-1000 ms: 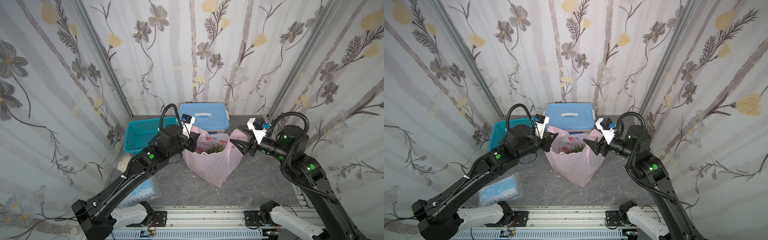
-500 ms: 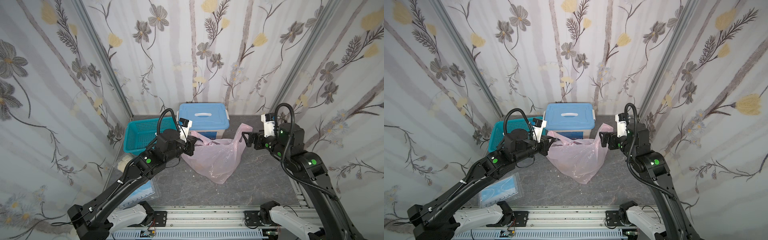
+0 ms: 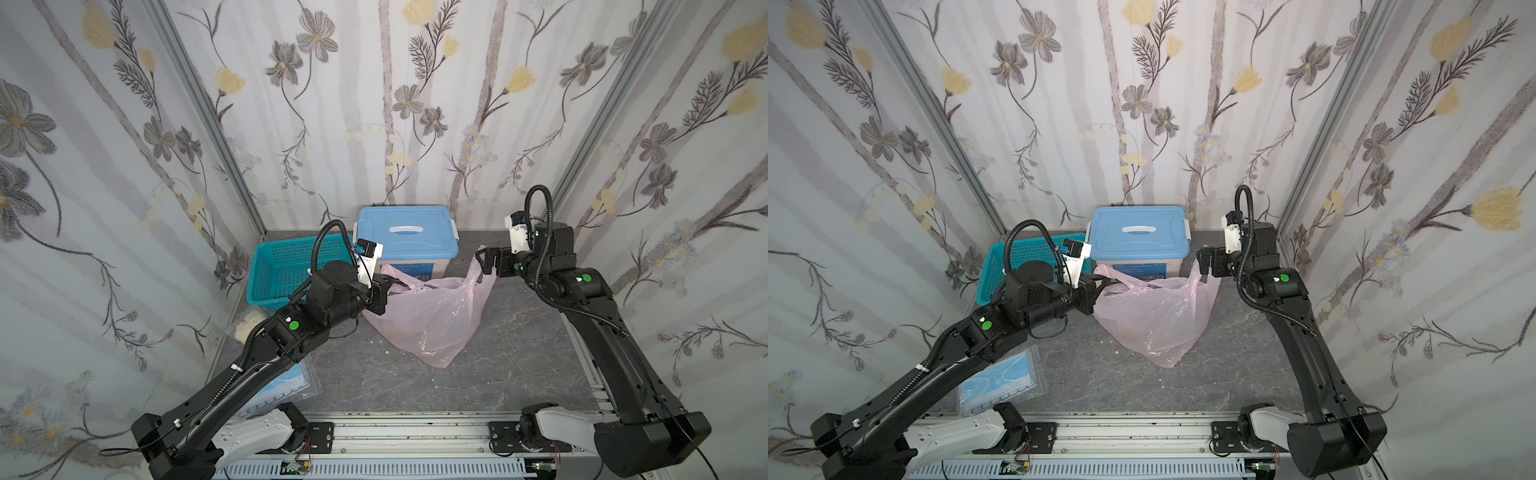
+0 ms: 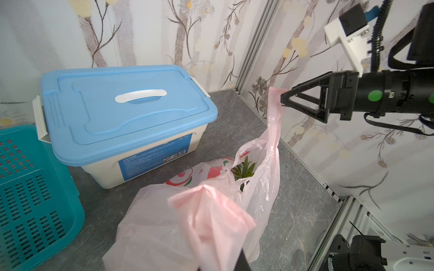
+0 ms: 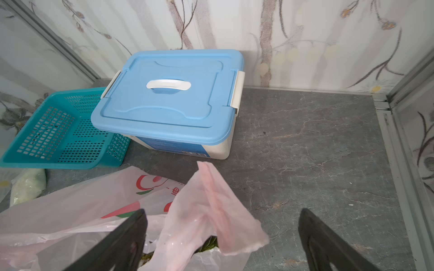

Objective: Place the pineapple into a plastic bag & tie a knot
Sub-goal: Adjust the plastic bag at the center of the board.

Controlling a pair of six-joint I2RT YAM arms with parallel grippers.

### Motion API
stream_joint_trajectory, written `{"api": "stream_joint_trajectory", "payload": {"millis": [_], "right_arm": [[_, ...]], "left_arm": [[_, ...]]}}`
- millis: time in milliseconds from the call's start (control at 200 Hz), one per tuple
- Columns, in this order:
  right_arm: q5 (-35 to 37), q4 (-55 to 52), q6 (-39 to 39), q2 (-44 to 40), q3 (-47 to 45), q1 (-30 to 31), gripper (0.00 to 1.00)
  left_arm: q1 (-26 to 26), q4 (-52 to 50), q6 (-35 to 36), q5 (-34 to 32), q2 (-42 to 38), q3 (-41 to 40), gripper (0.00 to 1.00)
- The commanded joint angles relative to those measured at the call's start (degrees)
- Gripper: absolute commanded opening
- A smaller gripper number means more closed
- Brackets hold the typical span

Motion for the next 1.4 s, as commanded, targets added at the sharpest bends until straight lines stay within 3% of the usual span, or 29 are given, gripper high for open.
{"api": "stream_joint_trajectory", "payload": {"millis": [0, 75, 135, 265, 410, 719, 944, 1054, 1174, 1279, 1394], "right_arm": [[-2.6, 4.9, -1.2, 2.5, 0.2, 0.0, 0.99], [-4.0, 7.5, -1.2, 4.2, 0.4, -0.1, 0.95], [-6.6, 8.1, -1.3, 5.8, 1.1, 0.0, 0.84], [-9.2, 7.7, -1.8, 7.3, 1.4, 0.1, 0.41], [-9.8, 14.2, -4.1, 4.9, 0.1, 0.1, 0.00], [-19.7, 17.1, -14.7, 6.9, 16.8, 1.1, 0.00], [-27.1, 19.2, -23.5, 7.3, 17.3, 2.0, 0.00], [-27.5, 16.1, -23.8, 5.8, 11.3, 2.2, 0.00], [-25.3, 20.4, -24.3, 0.0, -1.1, 2.2, 0.00], [-24.7, 21.6, -24.4, -4.0, -6.7, 2.2, 0.00], [-25.9, 20.7, -24.9, -6.5, -8.7, 2.2, 0.00]], "left_arm": [[0.1, 0.6, -0.4, -0.9, -0.3, -0.2, 0.00], [0.1, 0.5, -0.4, -0.8, -0.3, -0.3, 0.00], [0.1, 0.3, -0.3, -0.9, -0.3, -0.1, 0.00], [0.0, 0.2, -0.7, -1.9, -0.5, 0.1, 0.00], [0.1, 1.3, -0.9, -3.0, -0.7, 0.7, 0.00], [-0.4, 3.3, 0.5, -3.7, 2.1, 9.2, 0.00], [-1.1, 4.9, 2.5, -4.3, 4.0, 9.1, 0.00], [-1.1, 6.3, 3.2, -5.7, 5.5, 7.4, 0.00], [-1.1, 7.3, 2.9, -5.1, 7.0, 6.0, 0.00], [-1.1, 7.8, 3.4, -4.2, 7.5, 5.1, 0.00], [-0.6, 6.6, 6.6, -2.1, 6.8, 4.9, 0.18]]}}
